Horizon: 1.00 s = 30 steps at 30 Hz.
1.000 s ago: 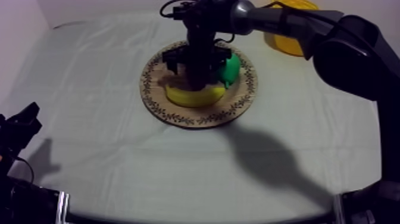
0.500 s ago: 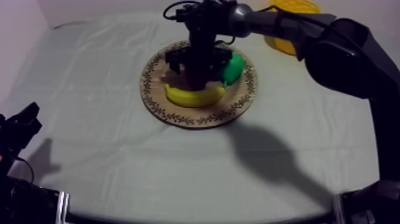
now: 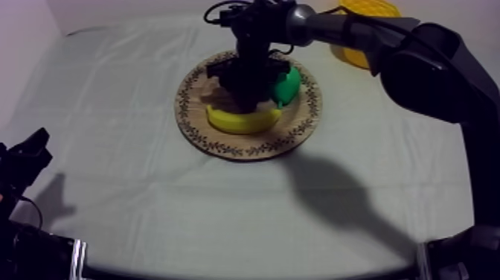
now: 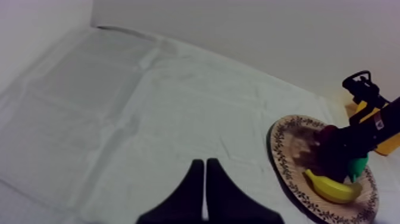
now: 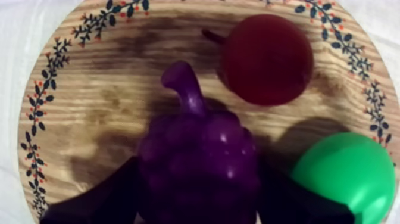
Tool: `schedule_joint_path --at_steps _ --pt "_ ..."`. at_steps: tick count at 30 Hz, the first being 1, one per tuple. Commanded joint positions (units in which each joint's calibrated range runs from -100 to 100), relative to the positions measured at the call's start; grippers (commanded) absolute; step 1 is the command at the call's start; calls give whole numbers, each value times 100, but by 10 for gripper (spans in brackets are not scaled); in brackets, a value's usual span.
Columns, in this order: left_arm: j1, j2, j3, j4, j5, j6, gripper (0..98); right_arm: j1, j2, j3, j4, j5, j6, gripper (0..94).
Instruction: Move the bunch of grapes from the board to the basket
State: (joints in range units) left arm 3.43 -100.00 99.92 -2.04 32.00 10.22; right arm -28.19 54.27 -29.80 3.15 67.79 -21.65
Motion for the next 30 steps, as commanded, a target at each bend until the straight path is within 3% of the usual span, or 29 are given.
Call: schedule_joint_path --at_steps 1,6,13,24,30 --pt "1 0 -3 1 1 1 1 5 6 -3 -10 -12 15 377" --pt "1 0 -3 1 1 1 1 0 -1 11 -5 -27 44 314" --pt "1 0 -3 1 1 1 1 -71 -132 267 61 -95 122 299" --pt "1 0 -3 1 1 1 1 -266 -1047 1442 148 -437 354 280" --pt "1 0 -3 1 1 1 1 -396 -1668 2239 352 -648 316 241"
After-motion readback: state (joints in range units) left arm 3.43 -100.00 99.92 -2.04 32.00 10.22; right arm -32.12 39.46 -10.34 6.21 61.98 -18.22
